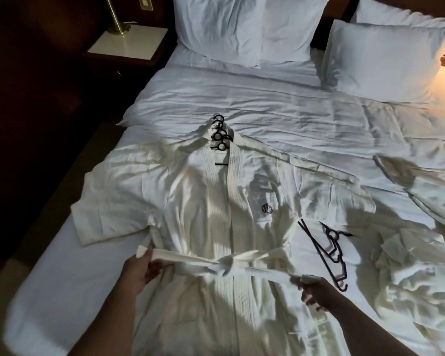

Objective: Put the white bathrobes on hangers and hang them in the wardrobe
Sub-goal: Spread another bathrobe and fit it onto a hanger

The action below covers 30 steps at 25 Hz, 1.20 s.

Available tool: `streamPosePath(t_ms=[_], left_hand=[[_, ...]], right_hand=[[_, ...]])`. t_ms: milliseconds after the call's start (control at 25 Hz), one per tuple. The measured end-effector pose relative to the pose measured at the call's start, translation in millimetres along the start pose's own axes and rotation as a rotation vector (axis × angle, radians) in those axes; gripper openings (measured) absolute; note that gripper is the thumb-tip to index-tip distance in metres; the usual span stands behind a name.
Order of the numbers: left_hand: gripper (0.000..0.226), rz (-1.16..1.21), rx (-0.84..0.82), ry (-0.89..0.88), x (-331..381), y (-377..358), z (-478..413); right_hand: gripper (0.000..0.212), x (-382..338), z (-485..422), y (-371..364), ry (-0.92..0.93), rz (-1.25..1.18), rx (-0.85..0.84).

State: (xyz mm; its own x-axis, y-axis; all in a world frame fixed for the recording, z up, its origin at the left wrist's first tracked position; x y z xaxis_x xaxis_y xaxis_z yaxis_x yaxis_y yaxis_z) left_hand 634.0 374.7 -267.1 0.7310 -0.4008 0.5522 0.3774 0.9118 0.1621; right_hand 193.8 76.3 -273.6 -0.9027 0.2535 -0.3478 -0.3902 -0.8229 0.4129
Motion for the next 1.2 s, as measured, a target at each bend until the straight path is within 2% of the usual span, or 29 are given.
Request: streamPosePath(t_ms=[80,160,240,280,320,400,480,560,600,640,680,760,840,920,1000,1200], left_hand=[[0.014,0.231,-0.025,0.033,-3,-16,3],[0.02,0.295,-0.115,-0.006,-4,-42,6],[0.042,0.01,-0.207,-0.172,-6,-56,8],[0.05,-0.242,-0.227,-0.309,-7,-60,9],[0.052,-0.468,-0.271,-0.403,-12,-65,11],[0.037,-0.818,-0.379,-0.492,-35,-77,17],[0.024,-0.993,-0.517,-0.423,-68,-79,18],[0.033,-1.06,-0.517,-0.606,-85,-78,11],[0.033,-1.035,-0.564,-0.483,-98,-81,19],[0.038,-1.078,-0.503,-0.443,-100,-82,26],[0.041,-1.113,-0.423,-0.476,-96,-80,32],[0.043,-1.229,-0.439,-0.467,-102,-80,47],[0.041,-1.302,-0.466,-0.495,-102,-79,61],[0.029,-1.338,-0.496,-0.523,-102,-75,74],[0.022,-1.32,-0.523,-0.528,-105,-68,87],[0.02,-1.262,-0.61,-0.542,-125,-49,104]], right_hand=[[0.022,4,-5,-5,-0.111,-0.156,-0.055],[0.017,-7,-8,-5,-0.156,-0.348,-0.061],[0.021,-10,-8,-2,-0.178,-0.589,-0.011],[0.024,-11,-7,3,-0.166,-0.714,0.027],[0.024,-12,-4,8,-0.158,-0.82,0.066],[0.015,2,-2,21,-0.206,-0.878,0.217],[0.009,7,9,27,-0.19,-0.518,0.292],[0.012,17,2,15,-0.084,-0.107,0.221],[0.019,25,-5,3,-0.053,0.064,0.152],[0.026,32,-7,-11,-0.039,0.205,0.097],[0.03,36,-3,-23,-0.015,0.311,0.045],[0.03,37,21,-42,0.024,0.32,0.002],[0.028,43,39,-53,0.028,0.303,0.029],[0.026,56,58,-63,0.053,0.371,0.025],[0.024,73,76,-68,0.067,0.392,0.036],[0.023,117,131,-73,0.033,0.287,0.158]])
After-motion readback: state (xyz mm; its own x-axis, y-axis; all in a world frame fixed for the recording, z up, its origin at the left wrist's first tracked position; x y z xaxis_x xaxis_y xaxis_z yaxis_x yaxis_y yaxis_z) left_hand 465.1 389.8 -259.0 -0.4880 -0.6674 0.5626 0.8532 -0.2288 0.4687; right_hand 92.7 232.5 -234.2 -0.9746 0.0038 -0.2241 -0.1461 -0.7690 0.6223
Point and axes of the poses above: each hand's wrist, its own z-axis away from the middle knuckle, its own y-axis out of the back of the hand, x = y × z, the point moved 7 cm from there along -z, towards the middle knuckle, and after that the axes turned 2 degrees about -z, right-handed, at the moved point
